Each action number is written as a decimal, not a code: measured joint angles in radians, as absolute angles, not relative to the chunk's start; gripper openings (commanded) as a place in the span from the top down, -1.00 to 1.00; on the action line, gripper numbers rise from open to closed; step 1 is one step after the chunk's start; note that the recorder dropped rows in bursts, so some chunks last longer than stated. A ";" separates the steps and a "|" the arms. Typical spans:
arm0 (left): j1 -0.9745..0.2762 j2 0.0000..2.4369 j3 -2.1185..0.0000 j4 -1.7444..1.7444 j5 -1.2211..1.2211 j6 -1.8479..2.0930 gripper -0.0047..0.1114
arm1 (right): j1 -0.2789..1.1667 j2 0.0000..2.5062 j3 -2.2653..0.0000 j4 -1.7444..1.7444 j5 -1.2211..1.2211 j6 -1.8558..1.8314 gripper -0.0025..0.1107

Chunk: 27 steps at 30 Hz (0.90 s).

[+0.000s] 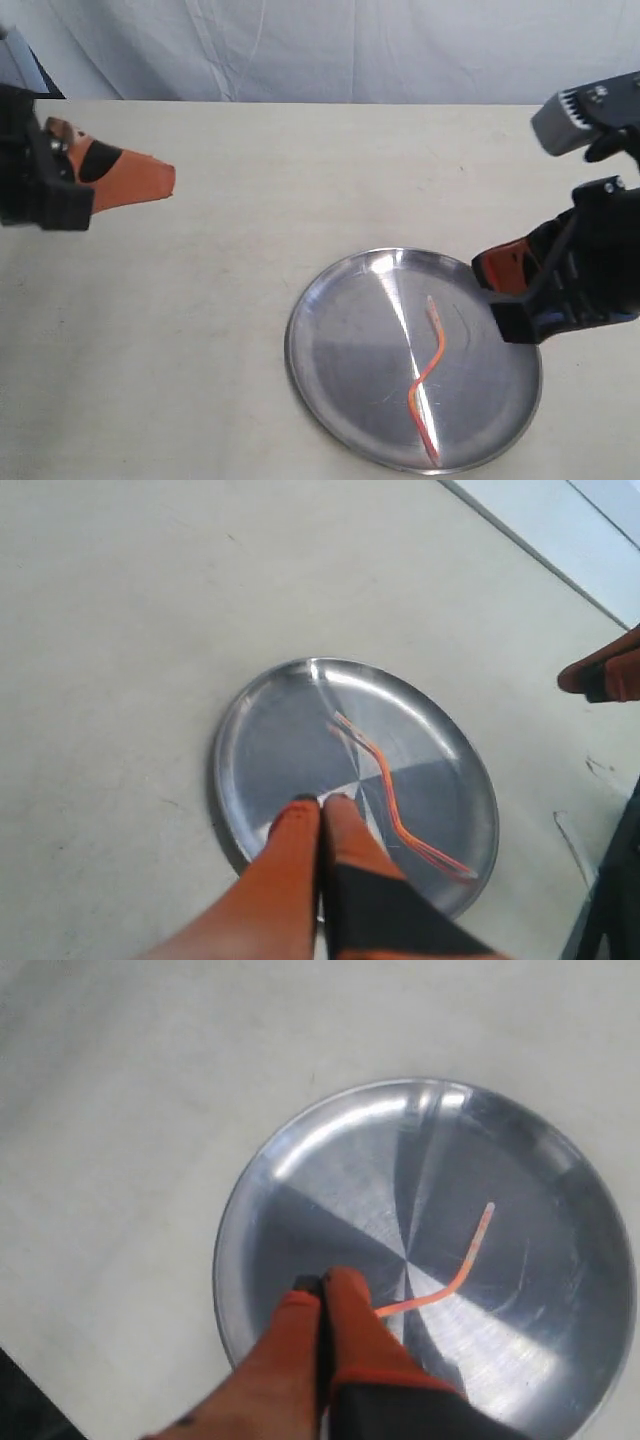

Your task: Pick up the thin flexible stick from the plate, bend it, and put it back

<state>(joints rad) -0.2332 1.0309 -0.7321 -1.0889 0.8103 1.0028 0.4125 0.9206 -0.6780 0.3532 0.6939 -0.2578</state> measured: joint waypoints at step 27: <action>-0.233 0.764 -0.580 -1.051 0.761 1.005 0.92 | 0.408 0.630 -0.678 0.368 0.721 -0.243 0.96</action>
